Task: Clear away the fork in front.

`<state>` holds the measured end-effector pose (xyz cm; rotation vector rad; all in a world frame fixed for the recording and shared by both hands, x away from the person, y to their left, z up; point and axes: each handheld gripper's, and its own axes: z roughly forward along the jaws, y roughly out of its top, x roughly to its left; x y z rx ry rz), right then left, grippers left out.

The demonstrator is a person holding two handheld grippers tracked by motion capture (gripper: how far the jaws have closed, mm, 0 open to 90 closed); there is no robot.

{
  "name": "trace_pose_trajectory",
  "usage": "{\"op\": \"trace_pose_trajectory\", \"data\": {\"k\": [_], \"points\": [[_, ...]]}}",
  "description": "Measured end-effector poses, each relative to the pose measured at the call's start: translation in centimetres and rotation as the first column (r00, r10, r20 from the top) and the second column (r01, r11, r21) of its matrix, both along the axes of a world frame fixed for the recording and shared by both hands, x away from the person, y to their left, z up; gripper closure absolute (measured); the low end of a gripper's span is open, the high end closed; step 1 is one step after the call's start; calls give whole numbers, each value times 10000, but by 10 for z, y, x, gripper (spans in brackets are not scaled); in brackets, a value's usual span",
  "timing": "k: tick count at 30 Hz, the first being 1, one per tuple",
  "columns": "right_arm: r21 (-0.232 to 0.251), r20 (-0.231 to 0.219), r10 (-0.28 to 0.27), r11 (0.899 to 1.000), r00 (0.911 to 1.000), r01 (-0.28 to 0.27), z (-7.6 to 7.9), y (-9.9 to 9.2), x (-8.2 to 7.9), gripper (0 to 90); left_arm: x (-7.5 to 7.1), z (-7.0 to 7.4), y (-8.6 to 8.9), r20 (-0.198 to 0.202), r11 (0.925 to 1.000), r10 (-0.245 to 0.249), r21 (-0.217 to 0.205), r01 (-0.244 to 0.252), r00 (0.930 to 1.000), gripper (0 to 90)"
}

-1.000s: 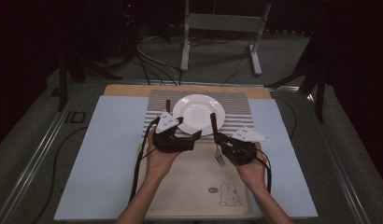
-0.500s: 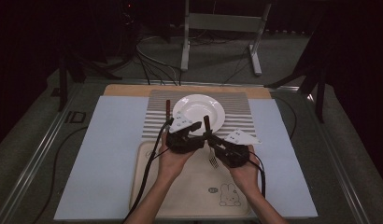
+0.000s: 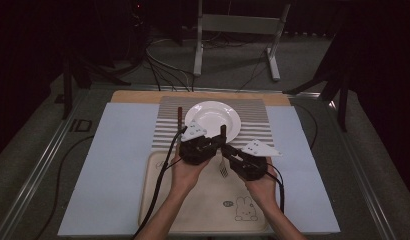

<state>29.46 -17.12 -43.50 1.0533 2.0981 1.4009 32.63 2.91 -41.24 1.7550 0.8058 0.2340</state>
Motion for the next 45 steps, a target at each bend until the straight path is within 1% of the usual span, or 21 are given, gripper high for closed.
{"op": "trace_pose_trajectory", "data": {"k": [2, 3, 6, 9, 11, 12, 13, 16, 18, 19, 21, 22, 24, 25, 27, 28, 31, 33, 35, 38, 45], "points": [[127, -58, 85, 9999, 9999, -84, -1, -2, 2, 490, 0, 1, 3, 17, 10000, 49, 51, -49, 10000, 812], [112, -87, 50, 9999, 9999, -49, -1, -3, 3, 424, 0, 2, 5, 17, 9999, 81, 71, -82, 10000, 812], [166, -236, -56, 9998, 9997, 60, -2, -7, 4, 285, 2, 4, 10, -43, 9998, 172, 89, -172, 9998, 813], [63, -272, -250, 9997, 9993, 252, -2, -12, 5, 212, 2, 6, 16, -36, 9996, 257, 105, -257, 9997, 813], [29, -263, -335, 9994, 9991, 336, -2, -13, 5, 195, 3, 7, 19, -42, 9995, 303, 93, -303, 9995, 813], [136, -269, -431, 9990, 9987, 435, -2, -17, 4, 168, 3, 8, 23, -47, 9994, 331, 121, -331, 9994, 813], [136, -269, -431, 9990, 9987, 435, -2, -17, 4, 168, 3, 8, 23, -47, 9994, 331, 121, -331, 9994, 813], [132, -150, -586, 9982, 9982, 588, -2, -24, 2, 151, 4, 11, 32, -91, 9990, 426, 138, -425, 9991, 813], [100, -78, -656, 9978, 9978, 657, -2, -25, 1, 146, 4, 12, 35, -100, 9990, 442, 111, -441, 9990, 812], [79, -5, -766, 9970, 9971, 766, -3, -29, -1, 147, 4, 13, 39, -160, 9989, 463, 101, -461, 9988, 813], [78, 28, -808, 9967, 9967, 808, -3, -31, -2, 147, 4, 14, 42, -185, 9988, 486, 74, -485, 9986, 813], [118, 65, -895, 9959, 9960, 894, -4, -35, -4, 147, 4, 15, 46, -201, 9989, 421, 195, -417, 9989, 812], [133, 68, -928, 9956, 9957, 927, -4, -37, -5, 147, 4, 16, 49, -196, 9989, 416, 246, -411, 9989, 813], [97, 71, -1006, 9949, 9949, 1005, -5, -42, -6, 147, 4, 17, 51, -197, 9988, 385, 311, -379, 9991, 813], [78, 94, -1108, 9938, 9938, 1107, -5, -47, -7, 147, 3, 19, 59, -195, 9980, 440, 458, -430, 9988, 812], [123, 72, -1180, 9930, 9930, 1179, -6, -50, -8, 147, 3, 19, 59, -195, 9980, 440, 458, -430, 9988, 812], [126, 121, -1332, 9910, 9910, 1330, -7, -58, -10, 147, 3, 22, 70, -210, 9971, 566, 512, -555, 9982, 812], [111, 146, -1386, 9903, 9902, 1384, -7, -61, -11, 146, 3, 23, 73, -219, 9969, 602, 523, -590, 9979, 812], [214, 242, -1487, 9887, 9886, 1482, -7, -68, -12, 145, 3, 25, 80, -227, 9958, 699, 603, -684, 9973, 812], [221, 298, -1582, 9873, 9870, 1576, -6, -74, -14, 145, 3, 27, 83, -250, 9955, 743, 601, -727, 9969, 812], [205, 367, -1781, 9839, 9833, 1774, -8, -86, -19, 145, 4, 31, 93, -278, 9944, 758, 754, -735, 9967, 812]]}}
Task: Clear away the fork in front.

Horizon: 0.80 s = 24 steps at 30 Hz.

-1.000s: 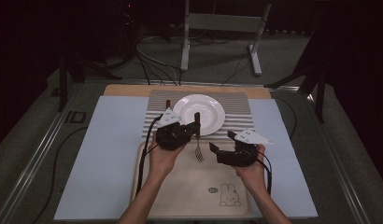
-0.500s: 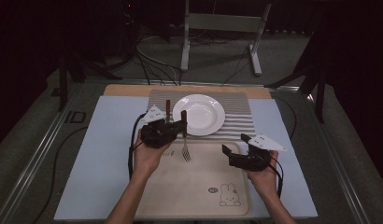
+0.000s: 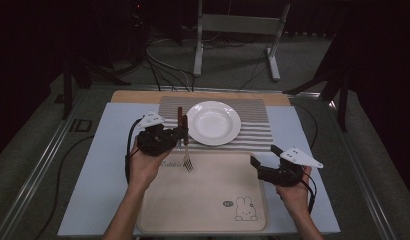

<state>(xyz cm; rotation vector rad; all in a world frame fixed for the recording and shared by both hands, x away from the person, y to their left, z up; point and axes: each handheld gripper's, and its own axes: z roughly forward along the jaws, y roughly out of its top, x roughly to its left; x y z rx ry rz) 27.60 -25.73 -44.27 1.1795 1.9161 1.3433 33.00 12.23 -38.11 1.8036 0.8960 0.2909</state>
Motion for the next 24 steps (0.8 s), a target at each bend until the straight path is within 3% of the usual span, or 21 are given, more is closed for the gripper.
{"op": "trace_pose_trajectory", "data": {"k": [24], "points": [[-43, 134, -210, 9998, 9997, 210, -2, -12, -3, 146, -12, -2, 36, -451, 9989, -18, 473, 39, 9990, 812]]}}
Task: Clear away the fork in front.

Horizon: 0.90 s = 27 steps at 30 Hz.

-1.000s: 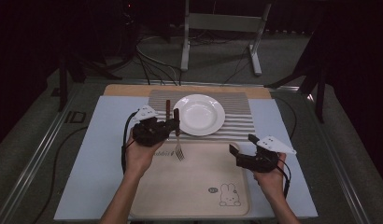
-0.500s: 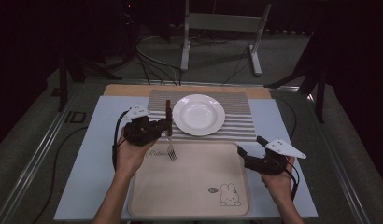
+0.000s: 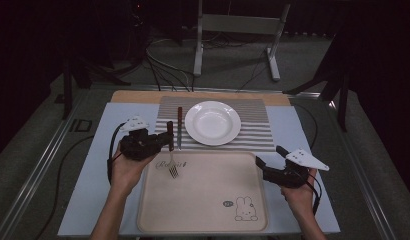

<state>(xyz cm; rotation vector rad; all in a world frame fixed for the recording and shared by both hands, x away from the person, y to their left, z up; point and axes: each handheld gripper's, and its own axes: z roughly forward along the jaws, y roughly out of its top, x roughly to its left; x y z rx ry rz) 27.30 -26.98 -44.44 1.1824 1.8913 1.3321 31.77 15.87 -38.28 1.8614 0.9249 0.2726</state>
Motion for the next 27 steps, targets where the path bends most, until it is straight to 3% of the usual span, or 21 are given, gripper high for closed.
{"op": "trace_pose_trajectory", "data": {"k": [20, 27], "points": [[46, 40, -150, 9999, 9999, 150, 0, -6, -1, 147, -22, -12, 25, -553, 9991, -184, 375, 204, 9983, 812], [13, 63, -214, 9998, 9998, 214, 0, -7, -1, 149, -27, -17, 32, -870, 9995, -230, 217, 250, 9959, 812]]}}
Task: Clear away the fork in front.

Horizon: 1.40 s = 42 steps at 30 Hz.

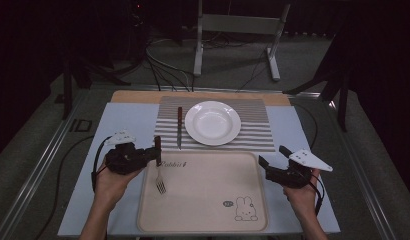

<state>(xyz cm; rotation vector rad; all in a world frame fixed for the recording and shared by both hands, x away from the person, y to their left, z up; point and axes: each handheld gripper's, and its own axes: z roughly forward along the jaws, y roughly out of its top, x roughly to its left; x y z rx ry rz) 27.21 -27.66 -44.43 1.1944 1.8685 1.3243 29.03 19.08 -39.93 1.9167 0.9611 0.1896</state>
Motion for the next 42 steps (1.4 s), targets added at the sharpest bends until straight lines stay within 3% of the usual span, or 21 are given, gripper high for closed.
{"op": "trace_pose_trajectory", "data": {"k": [6, 10, 16, 21, 27, 34, 42], "points": [[6, -2, 6, 10000, 10000, -6, 0, 0, 0, 149, -5, -2, 0, -347, 9996, -184, 186, 190, 9992, 813], [9, -6, 6, 10000, 10000, -6, 0, 0, 0, 149, -3, -8, 2, -745, 9997, -32, 243, 50, 9972, 813], [24, -3, -27, 10000, 10000, 27, 0, -1, -1, 149, 5, -25, 7, -684, 9988, 383, -284, -404, 9969, 804], [-10, -44, -46, 10000, 10000, 46, -1, -2, -1, 150, 14, -44, 6, -1149, 9983, 571, -77, -584, 9917, 780], [16, -45, -87, 10000, 10000, 87, -1, -4, -1, 151, 13, -64, 9, -1537, 9972, 709, -124, -737, 9856, 769], [-59, -87, -42, 10000, 10000, 41, -3, -2, -2, 151, 10, -77, 12, -1885, 9970, 770, 64, -772, 9790, 767], [-55, -112, -20, 10000, 9999, 20, -4, -4, -4, 151, 11, -88, 15, -2336, 9937, 1120, 346, -1069, 9659, 763]]}}
